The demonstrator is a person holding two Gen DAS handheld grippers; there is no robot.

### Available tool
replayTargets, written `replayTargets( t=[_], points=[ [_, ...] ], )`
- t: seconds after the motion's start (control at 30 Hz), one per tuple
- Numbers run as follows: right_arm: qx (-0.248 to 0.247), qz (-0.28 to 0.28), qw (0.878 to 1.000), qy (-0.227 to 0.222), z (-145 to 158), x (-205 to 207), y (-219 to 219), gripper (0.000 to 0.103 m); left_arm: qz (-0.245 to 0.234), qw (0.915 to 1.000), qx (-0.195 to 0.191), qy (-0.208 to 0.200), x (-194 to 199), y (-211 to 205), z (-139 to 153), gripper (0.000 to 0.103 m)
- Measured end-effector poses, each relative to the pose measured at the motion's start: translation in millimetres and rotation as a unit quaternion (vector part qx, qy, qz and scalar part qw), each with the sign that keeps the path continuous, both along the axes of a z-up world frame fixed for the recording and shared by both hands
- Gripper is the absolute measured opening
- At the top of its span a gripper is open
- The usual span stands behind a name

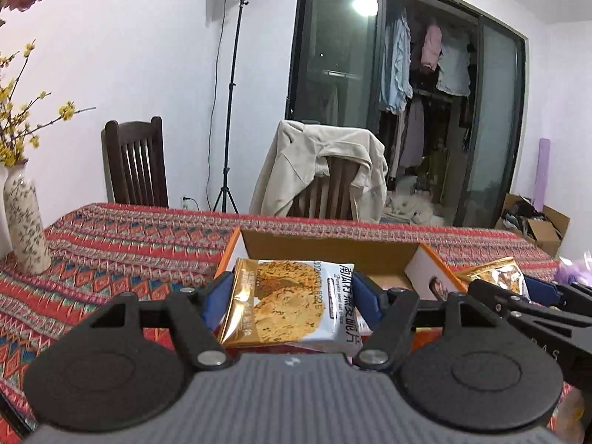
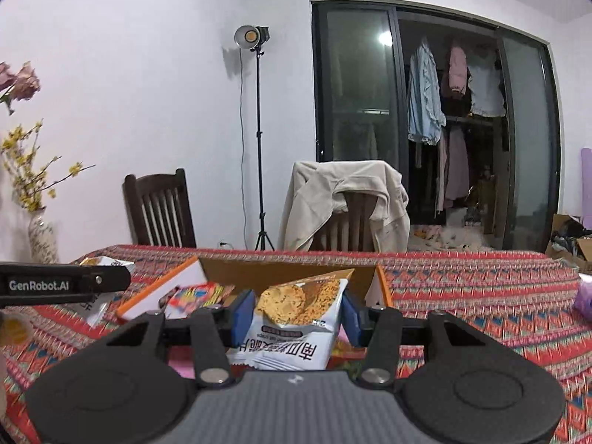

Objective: Organize snacks
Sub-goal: 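Carry both cracker packets into the box and open both tools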

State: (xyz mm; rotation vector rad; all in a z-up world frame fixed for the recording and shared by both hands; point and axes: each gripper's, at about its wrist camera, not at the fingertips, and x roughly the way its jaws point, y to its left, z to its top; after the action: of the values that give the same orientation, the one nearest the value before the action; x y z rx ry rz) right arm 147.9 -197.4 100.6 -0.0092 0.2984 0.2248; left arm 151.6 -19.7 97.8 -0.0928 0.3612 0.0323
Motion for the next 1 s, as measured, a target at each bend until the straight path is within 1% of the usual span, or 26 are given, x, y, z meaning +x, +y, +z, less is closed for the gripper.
replayTargets(
  t=[0.17,0.3,0.43,0.57,0.67,0.73,0.9,0.97,1.0],
  points=[
    [-0.002,-0.011,1.0,-0.007,11,31,7,0.049,0.015,0.9998,-0.012,0.004,34,2,6,0.07],
    [-0.005,-0.014,1.0,-0.004,12,60,14,0.049,0.034,0.9992,-0.016,0.008,66,5,8,0.07],
    [-0.011,-0.024,1.0,0.001,7,90,21,0.049,0.046,0.9988,-0.016,0.005,89,9,-2,0.07],
    [-0.005,-0.02,1.0,-0.009,-7,106,22,0.049,0.054,0.9985,-0.009,0.003,105,12,-21,0.07],
    [-0.013,-0.015,1.0,-0.001,-20,114,25,0.049,0.055,0.9981,-0.009,0.024,119,15,-35,0.07],
    [-0.01,-0.013,1.0,0.005,-23,117,24,0.049,0.056,0.9978,-0.014,0.034,121,18,-39,0.07],
    [-0.008,-0.015,1.0,0.019,-31,122,23,0.049,0.058,0.9978,-0.009,0.03,118,16,-45,0.07],
    [-0.008,-0.017,1.0,0.025,-34,123,21,0.049,0.055,0.9983,-0.004,0.021,116,14,-47,0.072],
    [-0.008,-0.018,0.999,0.028,-36,124,21,0.05,0.051,0.9986,-0.001,0.015,116,13,-47,0.076]
  ],
)
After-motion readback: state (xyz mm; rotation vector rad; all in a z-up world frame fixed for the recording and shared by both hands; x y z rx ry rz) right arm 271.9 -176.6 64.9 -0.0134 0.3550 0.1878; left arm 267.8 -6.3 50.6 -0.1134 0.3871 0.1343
